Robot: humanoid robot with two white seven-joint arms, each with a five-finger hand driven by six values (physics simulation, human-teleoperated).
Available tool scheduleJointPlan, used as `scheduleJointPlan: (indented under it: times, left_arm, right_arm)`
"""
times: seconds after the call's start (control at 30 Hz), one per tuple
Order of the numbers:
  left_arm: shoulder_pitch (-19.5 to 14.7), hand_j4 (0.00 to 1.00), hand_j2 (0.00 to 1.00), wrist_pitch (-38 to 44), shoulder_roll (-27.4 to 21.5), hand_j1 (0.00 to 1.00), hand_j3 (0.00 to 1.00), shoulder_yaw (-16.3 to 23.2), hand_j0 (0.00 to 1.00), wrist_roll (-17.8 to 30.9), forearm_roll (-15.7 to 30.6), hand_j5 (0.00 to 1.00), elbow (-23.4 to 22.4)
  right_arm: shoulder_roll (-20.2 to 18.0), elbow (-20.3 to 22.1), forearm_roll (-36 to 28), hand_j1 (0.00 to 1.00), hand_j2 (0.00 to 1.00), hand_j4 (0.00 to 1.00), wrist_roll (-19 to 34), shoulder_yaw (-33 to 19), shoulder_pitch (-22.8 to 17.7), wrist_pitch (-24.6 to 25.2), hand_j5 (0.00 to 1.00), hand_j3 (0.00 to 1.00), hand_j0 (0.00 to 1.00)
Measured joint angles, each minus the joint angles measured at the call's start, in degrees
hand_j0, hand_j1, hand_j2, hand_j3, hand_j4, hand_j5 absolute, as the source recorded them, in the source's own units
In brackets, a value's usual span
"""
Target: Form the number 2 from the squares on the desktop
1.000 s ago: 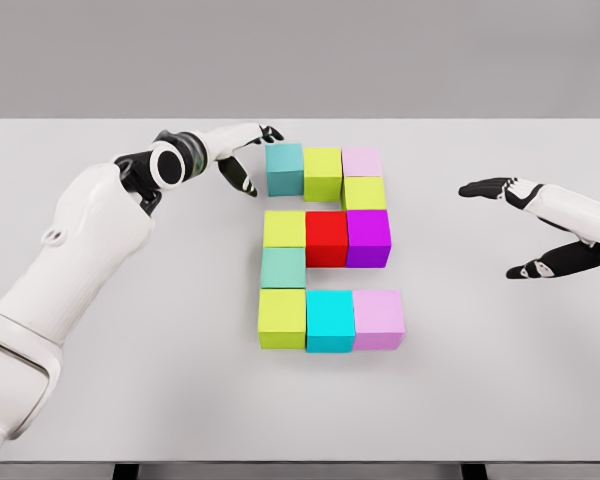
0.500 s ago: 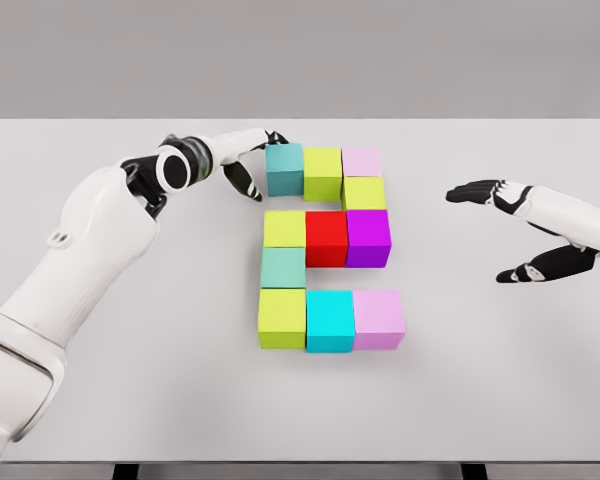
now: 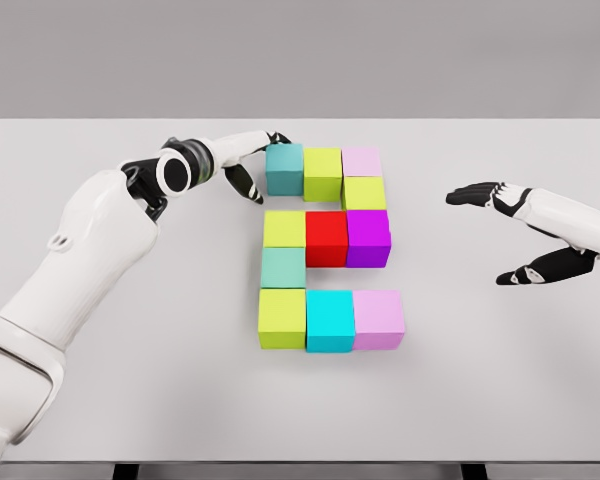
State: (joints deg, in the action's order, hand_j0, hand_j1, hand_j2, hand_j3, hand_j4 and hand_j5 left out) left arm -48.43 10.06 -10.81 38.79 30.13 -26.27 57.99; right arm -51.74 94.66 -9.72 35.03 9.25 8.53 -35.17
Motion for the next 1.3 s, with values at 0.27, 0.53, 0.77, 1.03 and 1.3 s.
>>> scheduleJointPlan:
  times: [0.27, 0.53, 0.77, 1.03, 1.3]
  left_arm:
    - [0.1, 0.92, 0.92, 0.0, -0.2, 0.92, 0.92, 0.0, 0.92, 0.1, 0.1, 0.92, 1.7]
    - [0.2, 0.92, 0.92, 0.0, -0.3, 0.92, 0.92, 0.0, 0.92, 0.1, 0.2, 0.92, 1.9]
    - [0.3, 0.93, 0.93, 0.0, -0.4, 0.93, 0.93, 0.1, 0.93, 0.2, 0.2, 0.93, 2.4]
    - [0.9, 0.93, 0.93, 0.1, -0.8, 0.93, 0.93, 0.0, 0.93, 0.2, 0.3, 0.93, 3.8]
    - [0.4, 0.96, 0.96, -0.1, -2.1, 0.96, 0.96, -0.3, 0.96, 0.2, 0.7, 0.96, 4.0]
  right_arm:
    - [0.0, 0.6, 0.0, 1.00, 1.00, 1.00, 0.0, -0.1, -0.1, 0.0, 1.00, 1.00, 1.00]
    - [0.0, 0.6, 0.0, 1.00, 1.00, 1.00, 0.0, -0.1, -0.1, 0.0, 1.00, 1.00, 1.00]
    - [0.0, 0.5, 0.0, 1.00, 1.00, 1.00, 0.0, -0.1, -0.1, 0.0, 1.00, 1.00, 1.00]
    - [0.0, 0.5, 0.0, 1.00, 1.00, 1.00, 0.0, -0.1, -0.2, 0.0, 1.00, 1.00, 1.00]
    - [0.0, 0.5, 0.0, 1.00, 1.00, 1.00, 0.0, -0.1, -0.2, 0.0, 1.00, 1.00, 1.00]
